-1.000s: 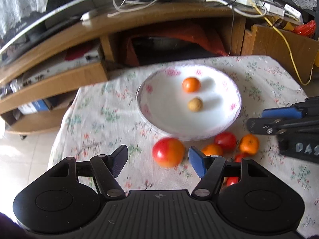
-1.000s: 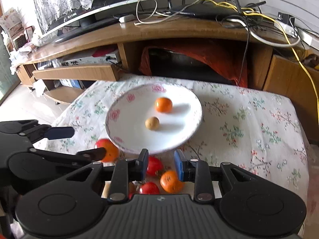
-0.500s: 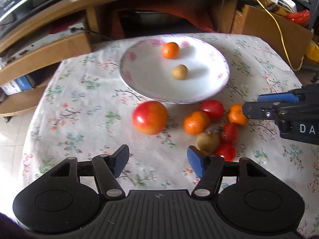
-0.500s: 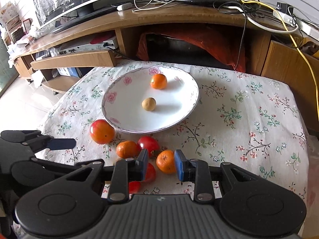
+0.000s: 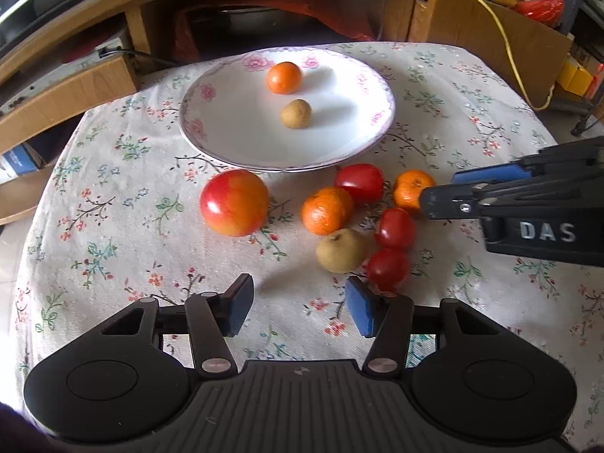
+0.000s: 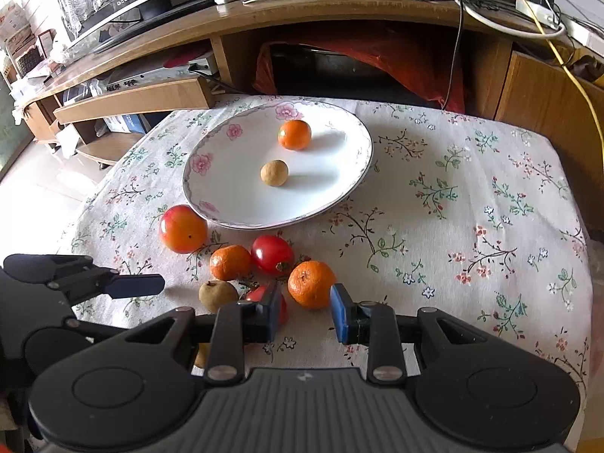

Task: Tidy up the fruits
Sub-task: 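Move the left gripper back to the fruits and grasp a small brown fruit, then grasp a red tomato with the right gripper while the left gripper holds the brown fruit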

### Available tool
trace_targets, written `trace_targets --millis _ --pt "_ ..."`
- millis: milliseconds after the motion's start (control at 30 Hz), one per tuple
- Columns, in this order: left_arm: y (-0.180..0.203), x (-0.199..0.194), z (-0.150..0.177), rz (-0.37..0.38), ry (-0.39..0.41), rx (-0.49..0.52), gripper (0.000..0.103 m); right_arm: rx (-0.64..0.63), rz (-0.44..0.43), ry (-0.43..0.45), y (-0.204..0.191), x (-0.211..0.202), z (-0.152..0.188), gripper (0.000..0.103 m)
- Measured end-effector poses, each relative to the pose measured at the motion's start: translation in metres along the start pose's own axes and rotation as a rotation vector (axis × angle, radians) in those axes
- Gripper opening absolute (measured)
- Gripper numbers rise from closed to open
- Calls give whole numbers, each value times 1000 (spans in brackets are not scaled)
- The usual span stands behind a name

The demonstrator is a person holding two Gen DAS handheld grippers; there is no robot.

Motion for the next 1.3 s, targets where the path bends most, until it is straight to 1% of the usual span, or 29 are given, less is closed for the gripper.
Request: trace_targets --millis 333,633,733,767,833,900,967,1000,1167,1300 --pt "21 -3 5 54 4 19 61 9 1 -11 3 1 2 20" --pt "35 -16 11 126 20 9 62 17 -7 -15 4 0 3 20" --pt "40 -14 18 117 5 32 61 13 -9 -19 3 0 4 20" --pt "41 -11 20 114 -5 33 59 11 -10 -20 3 0 4 20" --pt "41 -12 22 102 9 40 57 7 -12 -22 1 0 5 20" --pt "40 -12 22 99 13 36 45 3 -17 -24 0 0 6 20" --pt "40 -13 21 124 11 23 36 1 -18 -29 -1 2 6 20" --pt "41 -14 21 122 15 25 33 -1 -19 -31 -2 3 6 20" --pt "31 -16 19 117 17 -3 33 12 -46 -44 -9 8 3 20" --pt "25 -19 21 110 11 -13 33 26 -84 -74 -18 16 5 20"
Point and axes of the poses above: each gripper's, at about its wrist camera, not at the fingertips, and x roughly the way its jaws point, y to its right, z to its underside, the point moved 4 cm from there along x, roughly the way its jaws point, and after that the axes turned 4 degrees about y, right-handed, at the moved point
